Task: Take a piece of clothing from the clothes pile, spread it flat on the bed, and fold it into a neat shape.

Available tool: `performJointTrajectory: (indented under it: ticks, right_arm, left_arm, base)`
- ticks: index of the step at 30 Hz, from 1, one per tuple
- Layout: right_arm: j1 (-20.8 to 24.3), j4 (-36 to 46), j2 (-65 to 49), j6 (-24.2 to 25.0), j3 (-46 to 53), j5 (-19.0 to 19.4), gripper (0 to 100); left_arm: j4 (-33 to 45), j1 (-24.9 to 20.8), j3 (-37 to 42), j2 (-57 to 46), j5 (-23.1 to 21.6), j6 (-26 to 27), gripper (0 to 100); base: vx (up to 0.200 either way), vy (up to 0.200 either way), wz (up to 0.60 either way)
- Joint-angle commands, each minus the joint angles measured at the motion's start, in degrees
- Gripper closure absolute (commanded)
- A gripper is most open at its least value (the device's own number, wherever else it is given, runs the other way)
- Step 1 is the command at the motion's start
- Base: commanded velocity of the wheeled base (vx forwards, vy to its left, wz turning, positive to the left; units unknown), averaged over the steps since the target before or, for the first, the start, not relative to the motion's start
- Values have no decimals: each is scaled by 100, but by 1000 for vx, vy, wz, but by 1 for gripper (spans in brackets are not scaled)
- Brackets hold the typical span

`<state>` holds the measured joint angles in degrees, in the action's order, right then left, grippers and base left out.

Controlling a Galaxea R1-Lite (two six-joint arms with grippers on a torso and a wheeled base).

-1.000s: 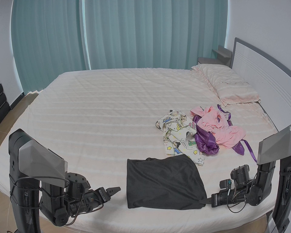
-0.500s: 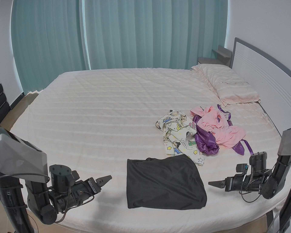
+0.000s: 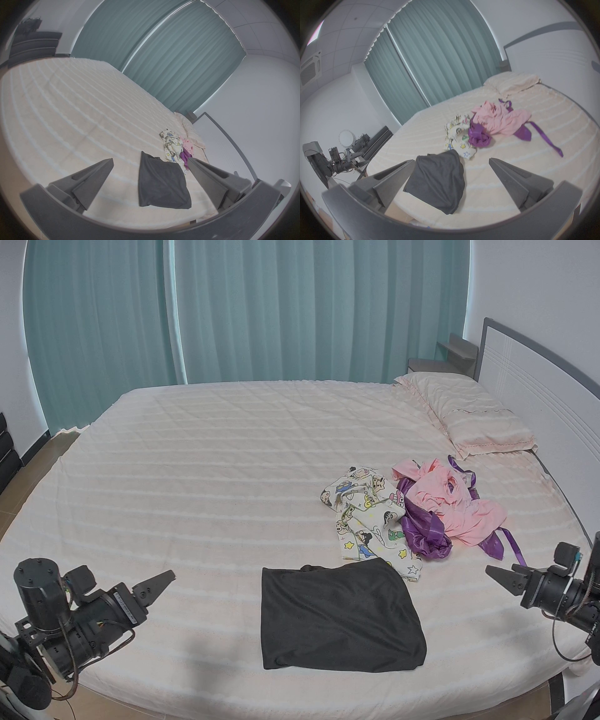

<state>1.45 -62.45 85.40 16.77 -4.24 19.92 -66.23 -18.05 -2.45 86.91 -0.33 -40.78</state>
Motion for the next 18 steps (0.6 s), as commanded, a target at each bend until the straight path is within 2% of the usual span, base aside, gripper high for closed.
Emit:
performJointTrajectory:
  ticks: [1, 5, 8, 9, 11, 13, 16, 17, 18]
  right_arm:
    - [-277, 1816, -3952, 168, 424, -173, 0]
    - [-268, 3512, -5516, 168, 380, -155, 0]
    - [-224, 4523, -6474, 159, 363, -146, 0]
    - [-215, 4628, -6562, 159, 354, -146, 0]
    - [-4, 5375, -7168, 133, 363, -120, 0]
    - [215, 5753, -7388, 116, 363, -120, 0]
    - [294, 5885, -7529, 28, 389, -137, 0]
    - [277, 5894, -7713, -51, 380, -155, 0]
    - [277, 5894, -7713, -51, 380, -155, 0]
  left_arm:
    - [3336, 39, -599, -3690, 912, 334, 0]
    - [4505, 83, -660, -4823, 1228, 404, 0]
    - [5041, 74, -678, -5412, 1466, 545, 0]
    - [5094, 74, -678, -5474, 1466, 553, 0]
    - [5472, 109, -678, -5790, 1553, 668, 0]
    - [5630, 206, -678, -5975, 1659, 843, 0]
    - [5709, 426, -660, -6239, 1764, 1019, 0]
    - [5788, 680, -651, -6529, 1773, 1265, 0]
    - [5788, 680, -651, -6529, 1773, 1265, 0]
  base:
    - [0, 0, 0]
    - [0, 0, 0]
    - [0, 0, 0]
    - [0, 0, 0]
    - [0, 0, 0]
    - [0, 0, 0]
    - [0, 0, 0]
    - [0, 0, 0]
    - [0, 0, 0]
